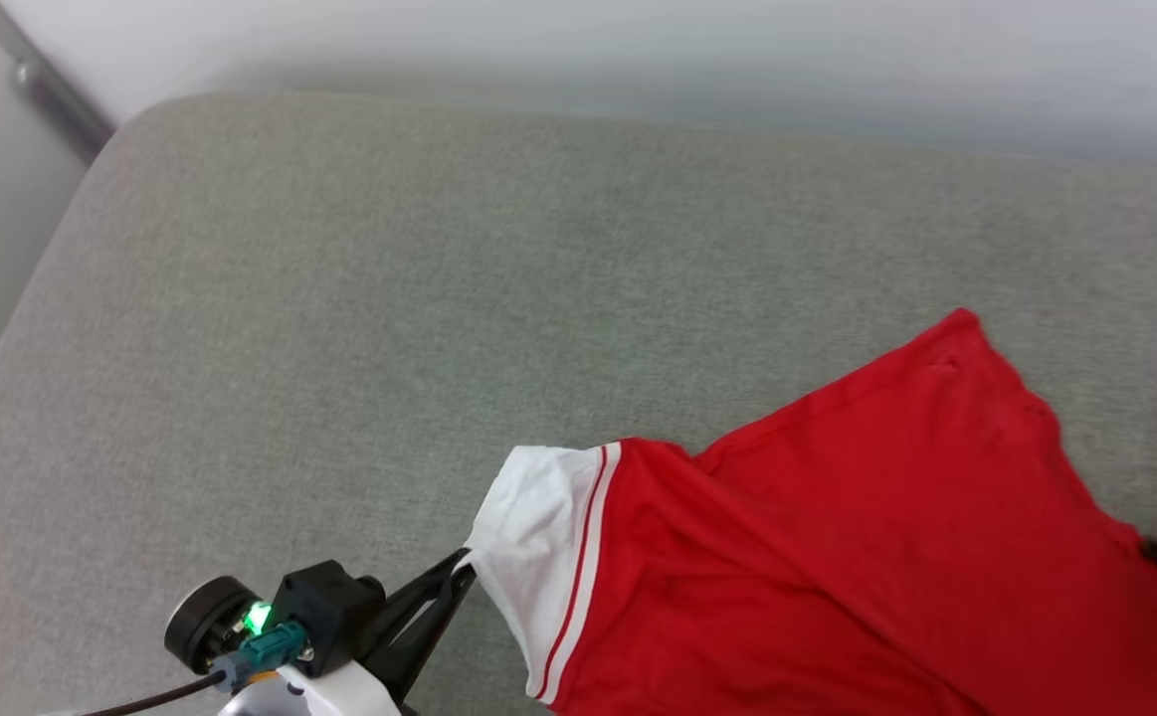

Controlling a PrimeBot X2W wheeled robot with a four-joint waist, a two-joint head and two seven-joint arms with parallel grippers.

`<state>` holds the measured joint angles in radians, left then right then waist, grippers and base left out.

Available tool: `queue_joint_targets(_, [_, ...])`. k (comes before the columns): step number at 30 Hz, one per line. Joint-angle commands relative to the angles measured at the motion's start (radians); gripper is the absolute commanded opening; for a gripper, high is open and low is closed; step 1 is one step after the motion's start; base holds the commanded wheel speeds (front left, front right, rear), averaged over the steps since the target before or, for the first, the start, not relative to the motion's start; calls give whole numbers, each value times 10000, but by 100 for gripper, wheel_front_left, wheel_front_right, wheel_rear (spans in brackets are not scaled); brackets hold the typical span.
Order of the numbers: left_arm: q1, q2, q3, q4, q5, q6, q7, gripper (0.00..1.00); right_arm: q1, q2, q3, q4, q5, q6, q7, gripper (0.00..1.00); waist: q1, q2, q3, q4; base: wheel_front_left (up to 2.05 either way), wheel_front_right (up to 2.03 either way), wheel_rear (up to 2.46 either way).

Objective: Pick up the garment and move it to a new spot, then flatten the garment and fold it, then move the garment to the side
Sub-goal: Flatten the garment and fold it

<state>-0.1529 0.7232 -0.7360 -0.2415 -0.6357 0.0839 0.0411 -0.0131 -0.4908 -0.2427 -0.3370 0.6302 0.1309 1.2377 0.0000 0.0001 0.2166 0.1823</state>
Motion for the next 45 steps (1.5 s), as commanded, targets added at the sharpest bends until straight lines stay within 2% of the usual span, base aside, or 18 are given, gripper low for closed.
queue_joint_targets(1, [-125,1,14,-68,67,33,-21,0,-219,-20,84,-35,-11,-4,69,100,0,-1,272,247,0,0,0])
queue_joint_targets(4, [-390,-51,8,-361,184,-45,-2,0,-1382,-46,488,-36,-212,-4,552,100,0,-1,748,600,0,0,0])
queue_joint_targets(5, [-703,-142,-33,-599,308,-179,27,0,-2398,-78,950,300,-579,-4,1026,100,0,-1,1226,1014,0,0,0])
queue_joint_targets(14, [-1276,-554,-205,-770,528,-375,-67,0,-4400,-175,1859,1891,-1779,-4,1739,100,0,-1,2018,1959,0,0,0])
queue_joint_targets(20, [-1416,-932,-370,-556,458,-494,-262,0,-4757,-337,2138,2714,-2246,-4,1806,100,0,-1,2217,2385,0,0,0])
queue_joint_targets(27, [-1400,-1178,-445,-247,362,-543,-503,0,-4039,-257,2321,3494,-2365,-4,1738,100,0,-1,2315,2638,0,0,0])
queue_joint_targets(29, [-1450,-1150,-397,-200,359,-552,-547,0,-3884,-147,2339,3657,-2337,-4,1664,17,0,-1,2304,2643,0,0,0])
queue_joint_targets(30, [-1469,-1126,-373,-193,373,-556,-567,0,-3844,-132,2358,3734,-2333,-4,1603,0,0,-1,2283,2633,0,0,0])
queue_joint_targets(37, [-1484,-831,-229,-224,413,-443,-481,0,-4335,-272,2472,4005,-2042,-4,339,0,0,-1,1757,2279,0,0,0])
queue_joint_targets(45, [-1232,69,370,-826,385,100,-185,0,-5268,-496,3270,3821,-1314,-4,-994,0,0,-1,435,1246,0,0,0])
